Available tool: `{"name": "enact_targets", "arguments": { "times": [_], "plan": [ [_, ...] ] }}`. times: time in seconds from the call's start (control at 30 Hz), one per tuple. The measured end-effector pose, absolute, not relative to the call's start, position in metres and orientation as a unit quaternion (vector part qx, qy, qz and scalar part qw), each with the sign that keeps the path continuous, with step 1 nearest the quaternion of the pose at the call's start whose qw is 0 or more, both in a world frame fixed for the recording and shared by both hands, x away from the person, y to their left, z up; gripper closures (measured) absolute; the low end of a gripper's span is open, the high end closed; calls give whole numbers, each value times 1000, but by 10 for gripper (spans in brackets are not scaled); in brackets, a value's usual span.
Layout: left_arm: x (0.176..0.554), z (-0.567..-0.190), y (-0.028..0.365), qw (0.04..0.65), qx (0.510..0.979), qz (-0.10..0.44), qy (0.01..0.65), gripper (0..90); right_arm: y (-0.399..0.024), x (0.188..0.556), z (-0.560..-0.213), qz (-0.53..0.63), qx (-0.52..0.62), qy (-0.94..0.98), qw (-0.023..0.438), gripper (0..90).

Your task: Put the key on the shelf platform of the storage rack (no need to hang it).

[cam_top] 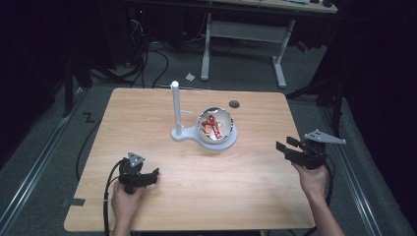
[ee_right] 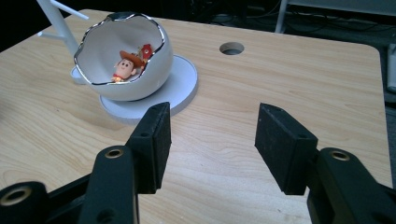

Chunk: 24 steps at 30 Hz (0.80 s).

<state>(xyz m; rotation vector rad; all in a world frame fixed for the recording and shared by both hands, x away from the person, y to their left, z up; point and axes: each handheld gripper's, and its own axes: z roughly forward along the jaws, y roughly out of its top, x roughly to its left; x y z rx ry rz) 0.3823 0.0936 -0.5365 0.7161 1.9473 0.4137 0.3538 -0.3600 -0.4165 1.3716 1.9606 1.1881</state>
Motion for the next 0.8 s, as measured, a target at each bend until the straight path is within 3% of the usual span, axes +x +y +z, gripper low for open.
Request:
{"name": "enact_targets", "arguments": {
  "times": [0.8],
  "plan": [
    [382, -536, 94, 491, 295, 170, 802, 154, -348, 345, -445, 434, 504, 719, 199, 461]
  ]
}}
